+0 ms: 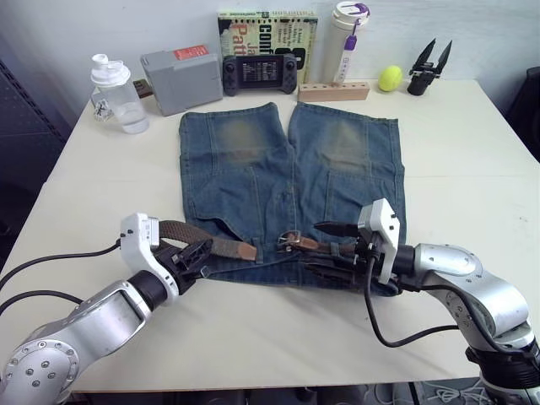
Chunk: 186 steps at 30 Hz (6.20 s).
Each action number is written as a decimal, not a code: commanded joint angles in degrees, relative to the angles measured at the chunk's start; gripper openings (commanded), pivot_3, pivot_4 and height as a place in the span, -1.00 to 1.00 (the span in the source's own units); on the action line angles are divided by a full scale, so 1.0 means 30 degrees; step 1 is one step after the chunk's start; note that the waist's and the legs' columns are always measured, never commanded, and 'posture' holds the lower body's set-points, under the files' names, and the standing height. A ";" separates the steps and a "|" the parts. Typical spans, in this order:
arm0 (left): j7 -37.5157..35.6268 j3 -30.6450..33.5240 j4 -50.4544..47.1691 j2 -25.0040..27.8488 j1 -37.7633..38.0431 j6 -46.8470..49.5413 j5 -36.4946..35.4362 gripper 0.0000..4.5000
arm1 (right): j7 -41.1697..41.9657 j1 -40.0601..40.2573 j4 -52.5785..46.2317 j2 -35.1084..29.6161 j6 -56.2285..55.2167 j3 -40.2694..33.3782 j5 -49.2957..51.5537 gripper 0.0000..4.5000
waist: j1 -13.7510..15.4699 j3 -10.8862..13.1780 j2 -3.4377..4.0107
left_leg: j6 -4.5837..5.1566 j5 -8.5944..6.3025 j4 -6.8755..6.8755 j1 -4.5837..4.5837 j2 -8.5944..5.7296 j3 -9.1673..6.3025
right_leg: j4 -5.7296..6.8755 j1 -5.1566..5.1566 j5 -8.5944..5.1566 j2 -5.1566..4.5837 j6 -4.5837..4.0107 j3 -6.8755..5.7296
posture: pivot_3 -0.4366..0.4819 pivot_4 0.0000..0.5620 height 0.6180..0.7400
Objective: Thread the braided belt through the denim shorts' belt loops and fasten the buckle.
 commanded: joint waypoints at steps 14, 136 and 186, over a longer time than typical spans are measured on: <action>-0.3251 -0.1949 0.3151 -0.2803 -0.2260 0.0825 0.3535 -1.00 | -0.0852 0.0479 -0.1591 -0.0123 0.0236 -0.0915 0.0696 0.97 | 0.0040 0.0000 0.0000 | 0.0000 0.0000 0.0008 0.0001 -0.0009 0.0046 | -0.0002 0.0028 0.0001 -0.0002 0.0004 -0.0025 | -0.05 -0.47 0.76; -0.0674 0.0792 0.1823 -0.1034 0.0404 0.1977 0.3318 -1.00 | -0.2310 -0.5581 0.7962 0.4564 -1.7545 0.6895 -1.6320 0.97 | -0.0521 0.0009 0.0029 | -0.0016 -0.0002 -0.0013 0.0020 0.0059 -0.0109 | -0.0063 0.0063 0.0000 0.0028 0.0002 -0.0021 | -0.05 -0.47 0.76; -0.1886 -0.2586 0.3615 -0.3425 -0.3019 0.2913 0.4988 -1.00 | 0.0858 -0.0914 0.0100 0.0439 -0.8439 0.1340 -0.8177 0.97 | -0.0021 0.0020 0.0048 | -0.0015 -0.0002 0.0005 0.0022 0.0029 -0.0017 | -0.0097 0.0117 0.0005 0.0050 0.0010 -0.0045 | -0.05 -0.47 0.76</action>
